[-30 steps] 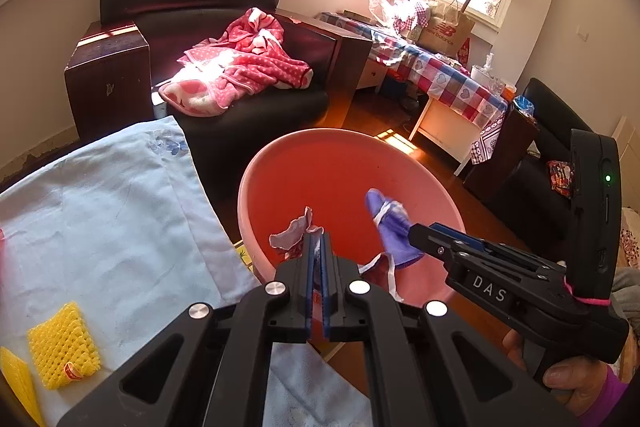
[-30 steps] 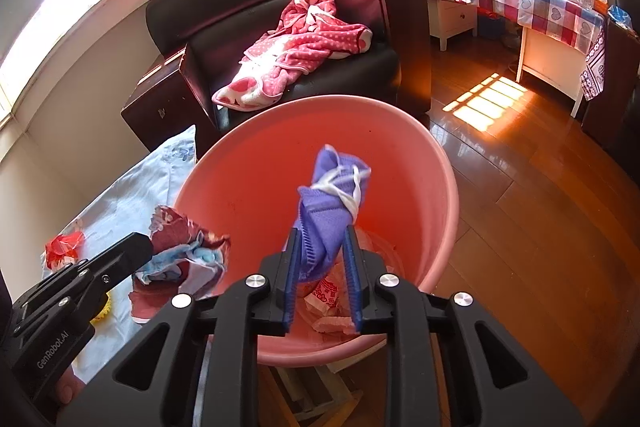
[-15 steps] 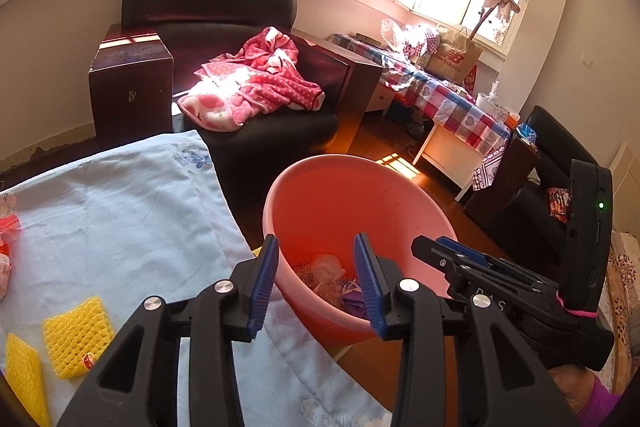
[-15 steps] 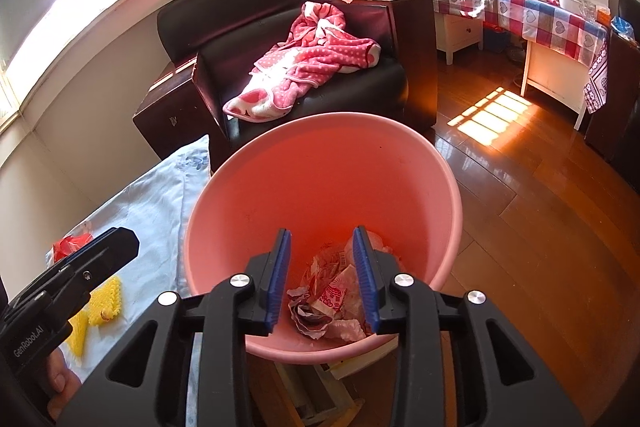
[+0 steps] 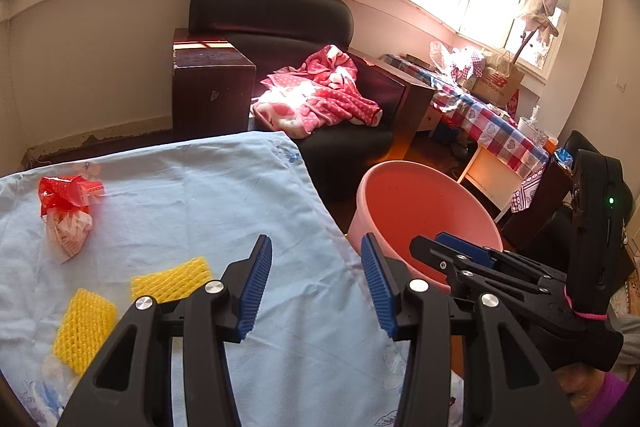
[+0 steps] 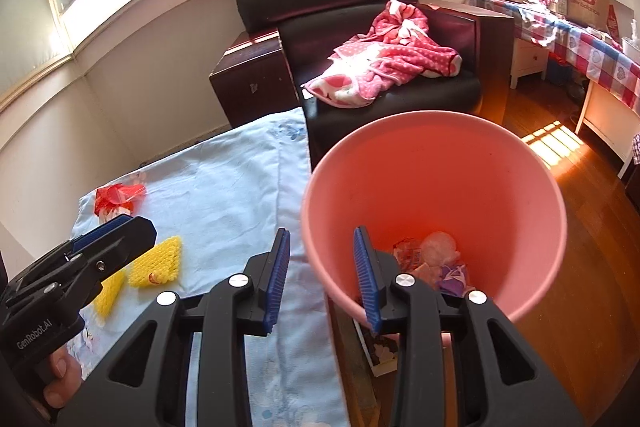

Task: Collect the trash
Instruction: 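Move both open tools back to the table toward the yellow foam nets, then grasp one yellow foam net with the left tool while the right tool grasps the other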

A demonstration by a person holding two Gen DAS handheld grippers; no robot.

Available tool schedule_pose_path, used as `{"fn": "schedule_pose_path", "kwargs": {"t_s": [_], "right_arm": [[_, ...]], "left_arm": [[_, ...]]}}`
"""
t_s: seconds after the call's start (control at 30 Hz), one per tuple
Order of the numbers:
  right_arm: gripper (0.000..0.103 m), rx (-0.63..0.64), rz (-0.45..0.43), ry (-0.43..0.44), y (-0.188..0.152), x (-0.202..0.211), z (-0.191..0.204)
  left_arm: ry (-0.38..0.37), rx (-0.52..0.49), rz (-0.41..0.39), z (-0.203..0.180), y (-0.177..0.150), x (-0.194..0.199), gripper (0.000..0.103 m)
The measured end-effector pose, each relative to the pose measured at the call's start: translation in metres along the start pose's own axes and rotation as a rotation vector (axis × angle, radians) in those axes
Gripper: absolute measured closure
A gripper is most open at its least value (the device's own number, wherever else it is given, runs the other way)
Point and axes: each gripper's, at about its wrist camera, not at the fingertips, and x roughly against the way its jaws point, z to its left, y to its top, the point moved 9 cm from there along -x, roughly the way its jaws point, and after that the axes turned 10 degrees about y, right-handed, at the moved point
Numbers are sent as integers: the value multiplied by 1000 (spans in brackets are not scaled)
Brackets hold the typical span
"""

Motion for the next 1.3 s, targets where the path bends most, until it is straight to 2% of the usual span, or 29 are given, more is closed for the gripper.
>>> {"fn": "schedule_pose_path", "kwargs": {"t_s": [0.03, 0.1, 0.37, 0.63, 0.87, 1.3], "right_arm": [[63, 12, 11, 14, -2, -4, 8], [61, 36, 25, 41, -5, -10, 25], [61, 123, 97, 114, -21, -35, 83], [61, 154, 159, 148, -30, -59, 118], [61, 177, 208, 155, -39, -80, 135], [61, 149, 260, 157, -45, -100, 135]], "left_arm": [[19, 5, -3, 10, -2, 4, 57], [51, 22, -7, 30, -8, 12, 57], [164, 133, -2, 118, -29, 37, 57], [264, 213, 51, 187, -62, 44, 57], [311, 222, 119, 211, -79, 27, 57], [279, 206, 189, 205, -93, 3, 58]]}}
